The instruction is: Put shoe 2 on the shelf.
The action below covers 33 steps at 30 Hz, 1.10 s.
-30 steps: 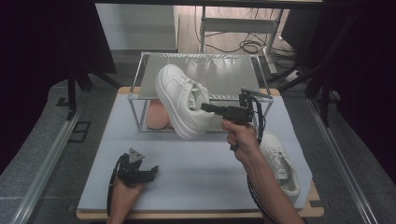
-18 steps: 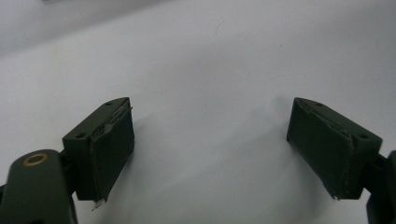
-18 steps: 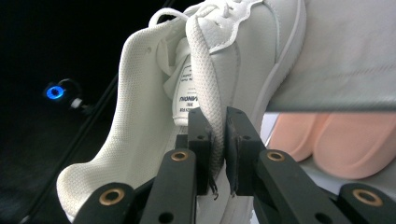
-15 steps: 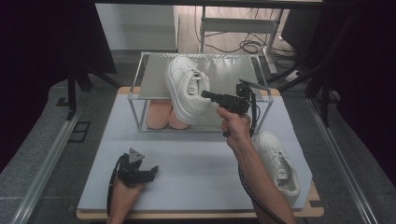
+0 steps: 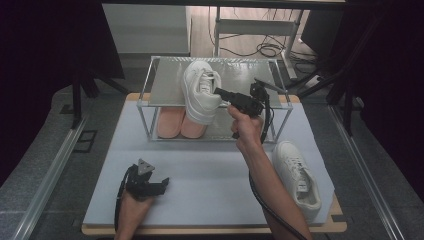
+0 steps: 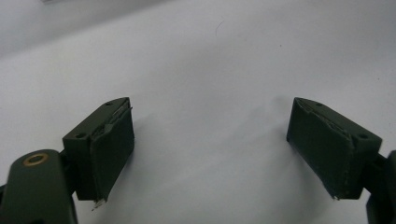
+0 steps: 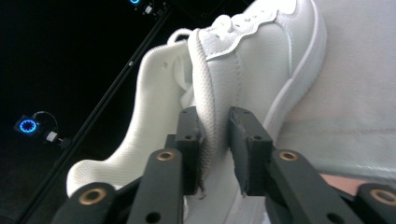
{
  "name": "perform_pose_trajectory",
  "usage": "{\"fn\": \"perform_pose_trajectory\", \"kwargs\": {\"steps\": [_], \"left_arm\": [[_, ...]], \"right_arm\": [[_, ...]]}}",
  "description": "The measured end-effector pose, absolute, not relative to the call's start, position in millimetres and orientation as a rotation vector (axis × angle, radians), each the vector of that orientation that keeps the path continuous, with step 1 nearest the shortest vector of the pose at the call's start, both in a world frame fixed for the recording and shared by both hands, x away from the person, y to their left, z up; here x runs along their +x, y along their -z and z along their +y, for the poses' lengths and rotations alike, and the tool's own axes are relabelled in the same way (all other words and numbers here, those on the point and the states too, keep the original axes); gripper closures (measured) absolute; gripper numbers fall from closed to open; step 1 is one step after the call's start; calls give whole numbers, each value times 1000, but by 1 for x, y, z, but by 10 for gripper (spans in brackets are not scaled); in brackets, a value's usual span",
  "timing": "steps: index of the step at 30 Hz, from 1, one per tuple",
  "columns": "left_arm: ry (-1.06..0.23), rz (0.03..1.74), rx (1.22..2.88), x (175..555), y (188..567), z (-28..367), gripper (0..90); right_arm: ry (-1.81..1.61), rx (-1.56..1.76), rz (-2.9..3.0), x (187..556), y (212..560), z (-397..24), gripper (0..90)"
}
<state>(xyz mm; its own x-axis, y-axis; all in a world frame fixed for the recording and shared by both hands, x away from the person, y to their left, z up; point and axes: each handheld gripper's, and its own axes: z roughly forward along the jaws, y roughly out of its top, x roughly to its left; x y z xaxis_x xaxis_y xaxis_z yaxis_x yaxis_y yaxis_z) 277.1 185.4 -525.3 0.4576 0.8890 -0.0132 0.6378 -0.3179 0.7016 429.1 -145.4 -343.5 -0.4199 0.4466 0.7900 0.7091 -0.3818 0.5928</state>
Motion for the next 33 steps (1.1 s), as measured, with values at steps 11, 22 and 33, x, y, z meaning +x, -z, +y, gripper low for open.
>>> {"fn": "perform_pose_trajectory", "kwargs": {"steps": [11,22,33], "left_arm": [[-502,1265,2074,277,525,186,152],[-507,1266,2069,277,525,185,152],[-506,1267,2070,277,525,185,152]], "right_arm": [[1942,-1493,-1682,427,331,-142,571],[2029,-1371,-1729,403,325,-166,563],[2037,-1271,-1798,372,348,-173,650]]}}
